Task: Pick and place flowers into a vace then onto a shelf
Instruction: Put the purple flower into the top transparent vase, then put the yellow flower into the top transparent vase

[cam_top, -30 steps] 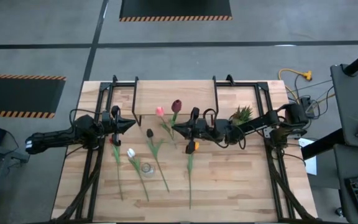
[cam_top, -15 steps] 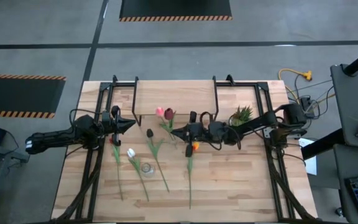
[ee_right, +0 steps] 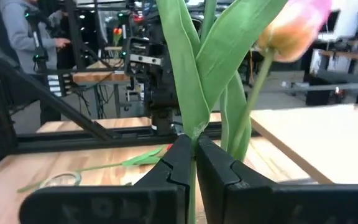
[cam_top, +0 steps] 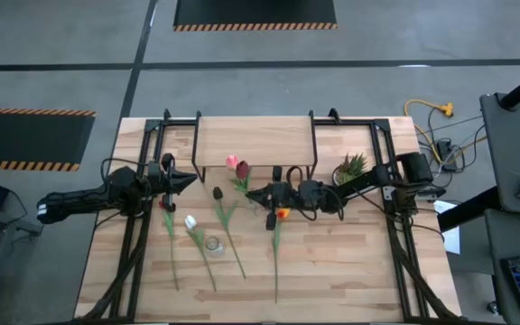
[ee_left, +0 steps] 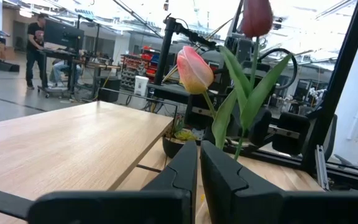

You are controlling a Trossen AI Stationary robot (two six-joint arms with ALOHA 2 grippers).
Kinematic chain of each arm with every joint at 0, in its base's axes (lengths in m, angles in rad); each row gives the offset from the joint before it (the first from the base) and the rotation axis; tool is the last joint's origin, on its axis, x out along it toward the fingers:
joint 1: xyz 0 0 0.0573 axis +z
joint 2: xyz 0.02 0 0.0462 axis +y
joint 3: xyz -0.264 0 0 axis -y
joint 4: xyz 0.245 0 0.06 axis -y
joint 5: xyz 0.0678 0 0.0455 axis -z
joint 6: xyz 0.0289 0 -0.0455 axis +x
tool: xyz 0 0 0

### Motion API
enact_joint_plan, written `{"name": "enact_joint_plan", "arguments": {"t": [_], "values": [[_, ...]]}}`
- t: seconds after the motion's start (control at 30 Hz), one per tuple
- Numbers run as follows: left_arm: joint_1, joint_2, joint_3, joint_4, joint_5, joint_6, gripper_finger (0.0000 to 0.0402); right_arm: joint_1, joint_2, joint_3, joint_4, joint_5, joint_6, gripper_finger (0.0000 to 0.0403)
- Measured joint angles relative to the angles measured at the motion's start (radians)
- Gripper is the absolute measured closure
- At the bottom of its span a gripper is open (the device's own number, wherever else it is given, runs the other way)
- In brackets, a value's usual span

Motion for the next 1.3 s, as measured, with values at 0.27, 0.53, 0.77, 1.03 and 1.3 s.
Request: {"name": "enact_joint_plan", "arguments": {"t": [0.27, 0.53, 0.77, 1.03, 1.3], "values": [[0.000, 0.000, 0.000, 0.000, 0.000, 0.000, 0.0398, -0.001, -0.005, 0.000, -0.044, 0.028, 0.025, 0.0330], [0.000, 0.000, 0.000, 0.000, 0.000, 0.000, 0.0398, 0.000, -0.045, 0.000, -0.065, 0.070, 0.068, 0.0229], [0.000, 0.000, 0.000, 0.000, 0.000, 0.000, 0.0398, 0.008, -0.210, 0.001, -0.371, 0.075, 0.201, 0.0179], [0.000, 0.000, 0.000, 0.000, 0.000, 0.000, 0.0398, 0.082, -0.302, 0.001, -0.708, 0.075, 0.556, 0.0181], [0.000, 0.000, 0.000, 0.000, 0.000, 0.000, 0.0398, 0.165, -0.290, 0.001, -0.957, 0.075, 0.847, 0.0183]]}}
